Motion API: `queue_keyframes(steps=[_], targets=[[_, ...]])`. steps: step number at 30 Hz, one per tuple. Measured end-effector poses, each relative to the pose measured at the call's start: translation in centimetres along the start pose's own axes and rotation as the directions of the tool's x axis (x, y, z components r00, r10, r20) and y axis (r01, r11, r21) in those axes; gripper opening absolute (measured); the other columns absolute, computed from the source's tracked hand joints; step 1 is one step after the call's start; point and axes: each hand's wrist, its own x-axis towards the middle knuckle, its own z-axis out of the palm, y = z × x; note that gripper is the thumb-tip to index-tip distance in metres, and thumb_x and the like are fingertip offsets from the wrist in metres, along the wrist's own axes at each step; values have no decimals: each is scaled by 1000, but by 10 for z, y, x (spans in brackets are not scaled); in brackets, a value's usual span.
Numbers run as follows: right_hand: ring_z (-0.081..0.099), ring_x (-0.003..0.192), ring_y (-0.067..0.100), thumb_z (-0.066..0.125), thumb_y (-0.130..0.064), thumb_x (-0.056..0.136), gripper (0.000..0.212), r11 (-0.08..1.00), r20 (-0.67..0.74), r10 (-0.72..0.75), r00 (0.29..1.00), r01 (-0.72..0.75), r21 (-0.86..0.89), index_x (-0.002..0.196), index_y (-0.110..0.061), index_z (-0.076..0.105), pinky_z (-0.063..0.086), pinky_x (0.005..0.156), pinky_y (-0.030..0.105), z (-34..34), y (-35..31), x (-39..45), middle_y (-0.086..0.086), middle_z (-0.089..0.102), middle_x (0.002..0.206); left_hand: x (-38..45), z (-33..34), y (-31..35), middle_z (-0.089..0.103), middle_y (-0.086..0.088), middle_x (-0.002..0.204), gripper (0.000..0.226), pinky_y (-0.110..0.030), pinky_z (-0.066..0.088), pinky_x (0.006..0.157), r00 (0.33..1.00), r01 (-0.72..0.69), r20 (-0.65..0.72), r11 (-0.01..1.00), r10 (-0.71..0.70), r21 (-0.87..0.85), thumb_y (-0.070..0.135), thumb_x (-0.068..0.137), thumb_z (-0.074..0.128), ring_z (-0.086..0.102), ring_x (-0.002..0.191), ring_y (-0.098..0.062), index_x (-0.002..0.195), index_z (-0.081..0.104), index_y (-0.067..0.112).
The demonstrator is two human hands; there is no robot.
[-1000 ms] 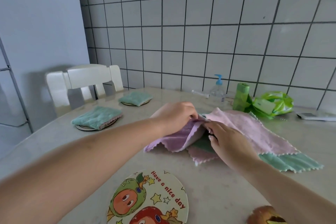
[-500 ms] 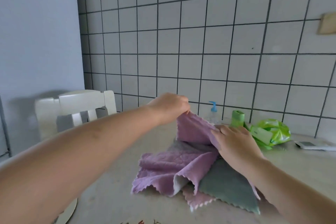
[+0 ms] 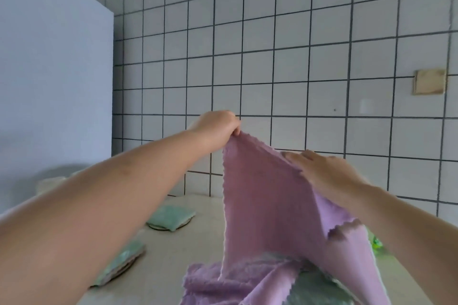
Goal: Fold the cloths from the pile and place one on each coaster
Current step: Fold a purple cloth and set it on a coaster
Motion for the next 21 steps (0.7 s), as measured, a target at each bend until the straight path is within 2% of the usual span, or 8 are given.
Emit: queue_keyframes(steps=[3, 5, 8, 10, 14, 16, 18, 21], targets=[[59, 92, 24, 35, -23, 93, 39, 978, 57, -114, 992, 123, -168, 126, -43, 33, 42, 72, 29, -4, -3, 4, -13, 43, 130, 2, 0, -2, 62, 2, 107, 32, -32, 47, 81, 998, 45, 41, 999, -43, -27, 0, 84, 45, 58, 97, -23, 95, 66, 21], [60, 91, 26, 38, -10, 90, 39, 952, 101, -95, 990, 121, -283, 120, -34, 38, 40, 67, 29, -4, 0, 8, -8, 42, 127, 4, 1, 0, 63, 3, 109, 32, -30, 47, 81, 993, 58, 103, 998, -55, -29, 0, 85, 46, 59, 98, -21, 95, 67, 22], [58, 91, 26, 39, -5, 86, 34, 939, 93, 141, 986, -103, -328, 113, -25, 47, 44, 68, 31, -1, 5, 15, 2, 46, 114, 9, 0, 8, 65, 3, 109, 33, -24, 41, 74, 991, 53, 124, 998, -49, -30, -2, 86, 47, 60, 99, -20, 98, 68, 20], [56, 94, 25, 42, -7, 86, 32, 902, 56, 279, 959, -242, -358, 113, -22, 51, 41, 69, 32, 2, 7, 19, 4, 46, 109, 13, -1, 14, 65, 0, 109, 36, -25, 39, 72, 994, 33, 103, 999, -32, -6, -6, 84, 45, 60, 98, -22, 99, 68, 18], [53, 98, 23, 42, -12, 87, 29, 810, 47, 464, 885, -402, -427, 111, -22, 56, 37, 81, 38, -2, 21, 21, 3, 47, 98, 14, -3, 13, 63, -7, 101, 43, -27, 38, 66, 993, -50, 113, 991, 36, 126, -11, 73, 47, 59, 89, -29, 94, 66, 21], [54, 96, 22, 43, -15, 87, 26, 791, 15, 489, 872, -436, -429, 106, -24, 58, 37, 88, 41, -9, 30, 20, 2, 44, 90, 11, -6, 7, 59, -7, 95, 43, -27, 37, 64, 994, -60, 97, 985, 45, 162, -12, 70, 47, 56, 81, -29, 88, 61, 25], [55, 96, 22, 45, -16, 87, 22, 798, -83, 469, 879, -463, -386, 103, -23, 58, 37, 94, 44, -17, 34, 23, 1, 50, 93, 9, -10, -1, 58, -7, 101, 40, -30, 43, 68, 999, -19, 50, 989, 12, 145, -11, 74, 47, 58, 87, -30, 95, 65, 17], [54, 98, 25, 46, -16, 90, 17, 834, -239, 489, 839, -530, -154, 97, -21, 61, 37, 95, 45, -29, 35, 32, 3, 57, 103, 10, -16, -15, 59, -9, 107, 31, -34, 47, 80, 998, 41, -48, 996, -38, 73, -5, 82, 47, 58, 95, -31, 97, 67, 12]])
